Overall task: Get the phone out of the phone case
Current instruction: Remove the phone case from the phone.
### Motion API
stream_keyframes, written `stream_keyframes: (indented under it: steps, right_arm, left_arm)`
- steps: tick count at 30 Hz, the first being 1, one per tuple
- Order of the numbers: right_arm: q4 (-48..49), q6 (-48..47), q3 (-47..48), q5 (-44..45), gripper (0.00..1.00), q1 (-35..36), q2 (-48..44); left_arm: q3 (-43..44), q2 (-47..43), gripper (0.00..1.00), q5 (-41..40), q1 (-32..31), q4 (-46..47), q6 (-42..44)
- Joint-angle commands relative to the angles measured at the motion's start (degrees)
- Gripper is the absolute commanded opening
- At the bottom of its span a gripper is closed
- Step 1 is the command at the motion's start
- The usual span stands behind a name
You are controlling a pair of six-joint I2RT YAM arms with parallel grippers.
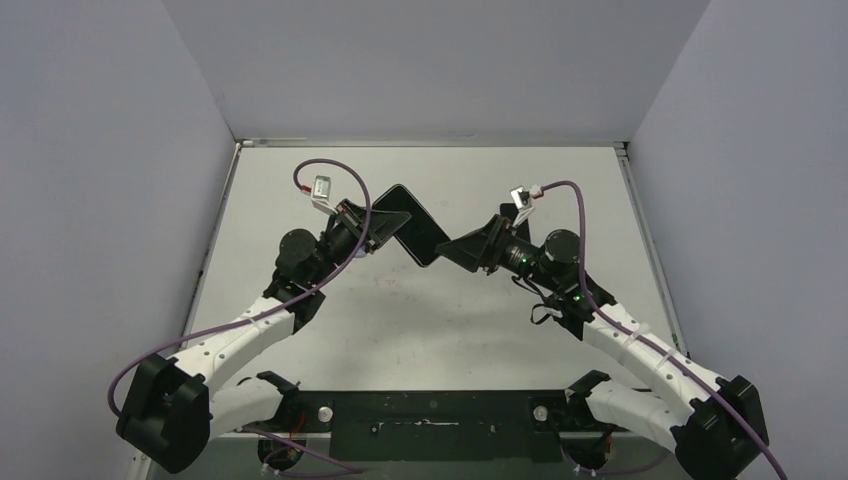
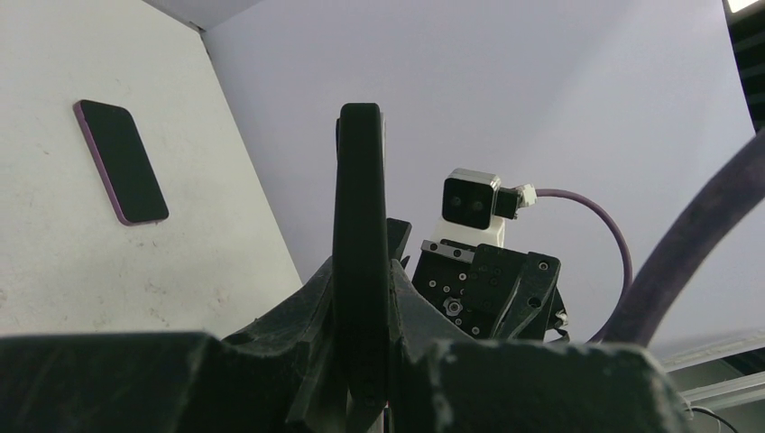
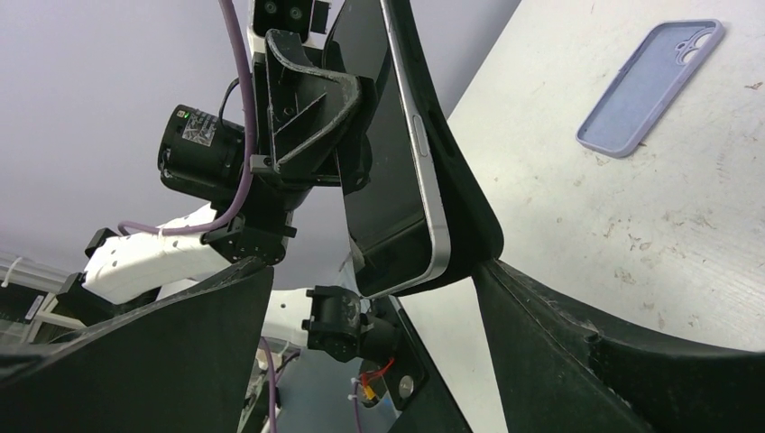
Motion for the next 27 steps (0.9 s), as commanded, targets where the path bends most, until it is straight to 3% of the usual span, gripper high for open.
stream_keyframes:
  steps: [1, 11, 17, 27]
  right_arm:
    - [10.31, 2.32, 2.28, -4.19, 0.84, 0.69, 1.89]
    - [11.92, 1.67, 4.93, -5.48, 0.81, 0.85, 4.96]
    - [13.38, 1.69, 7.28, -6.72, 0.75, 1.00, 6.34]
    - [21.05, 5.62, 8.22, -9.14, 0.64, 1.41, 8.23]
  left_arm:
    - [2.97, -1.58, 0.00, 4.71, -1.65, 6.96, -2.86]
    - [3.27, 0.67, 0.00, 3.97, -4.87, 7.67, -1.95]
    - [4.38, 0.16, 0.00, 3.00, -6.23, 2.11, 2.83]
    - [3.39, 1.90, 0.00, 2.32, -8.31, 2.17, 3.10]
